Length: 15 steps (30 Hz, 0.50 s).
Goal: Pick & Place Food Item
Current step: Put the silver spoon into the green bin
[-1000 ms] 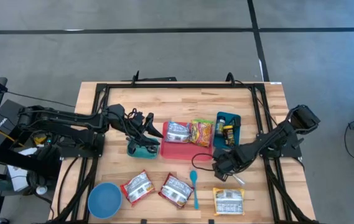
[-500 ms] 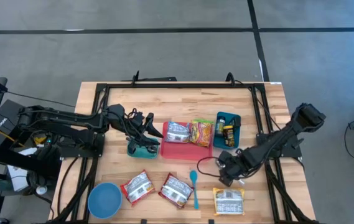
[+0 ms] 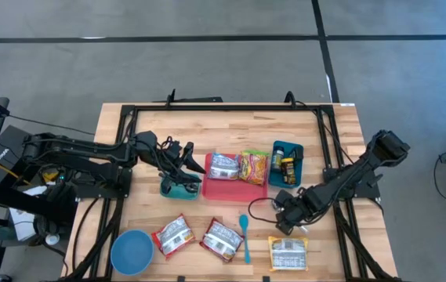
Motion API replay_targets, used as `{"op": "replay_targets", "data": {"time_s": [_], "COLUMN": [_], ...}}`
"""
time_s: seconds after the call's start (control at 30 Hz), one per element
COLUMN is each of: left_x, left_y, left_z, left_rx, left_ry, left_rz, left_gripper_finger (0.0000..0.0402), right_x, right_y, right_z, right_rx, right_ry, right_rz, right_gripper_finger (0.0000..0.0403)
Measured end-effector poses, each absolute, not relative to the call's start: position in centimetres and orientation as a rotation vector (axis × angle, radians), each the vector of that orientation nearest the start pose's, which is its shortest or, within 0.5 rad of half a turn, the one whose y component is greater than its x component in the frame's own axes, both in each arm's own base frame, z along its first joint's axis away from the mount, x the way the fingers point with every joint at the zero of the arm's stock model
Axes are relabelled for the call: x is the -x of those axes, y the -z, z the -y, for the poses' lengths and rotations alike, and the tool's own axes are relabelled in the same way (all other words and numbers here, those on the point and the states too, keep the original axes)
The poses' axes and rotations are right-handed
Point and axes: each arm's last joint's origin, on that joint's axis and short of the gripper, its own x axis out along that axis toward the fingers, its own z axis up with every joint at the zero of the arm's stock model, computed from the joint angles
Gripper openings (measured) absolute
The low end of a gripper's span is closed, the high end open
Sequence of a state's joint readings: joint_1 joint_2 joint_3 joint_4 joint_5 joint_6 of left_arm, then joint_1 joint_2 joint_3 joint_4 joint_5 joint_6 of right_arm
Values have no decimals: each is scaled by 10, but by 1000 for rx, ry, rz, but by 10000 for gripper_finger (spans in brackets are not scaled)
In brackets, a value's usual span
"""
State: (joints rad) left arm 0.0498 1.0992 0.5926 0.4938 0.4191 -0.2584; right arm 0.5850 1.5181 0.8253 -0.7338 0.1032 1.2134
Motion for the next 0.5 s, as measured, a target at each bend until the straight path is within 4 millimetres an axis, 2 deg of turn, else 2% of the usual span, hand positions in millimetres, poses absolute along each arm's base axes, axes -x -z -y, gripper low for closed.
{"op": "replay_targets", "data": {"time_s": [0.3, 0.5], "left_x": [-238, -238], "left_y": [-271, -271], "left_z": [0, 0], "left_rx": [258, 259], "left_ry": [366, 366], "left_rz": [-60, -60], "left_gripper_finger": [154, 154], "right_x": [-204, -204], "right_y": [-159, -159], "right_z": [-132, -132], "right_rx": [-504, -497], "right_ry": [489, 486], "right_rz": [-1371, -1367], "right_gripper_finger": [101, 132]}}
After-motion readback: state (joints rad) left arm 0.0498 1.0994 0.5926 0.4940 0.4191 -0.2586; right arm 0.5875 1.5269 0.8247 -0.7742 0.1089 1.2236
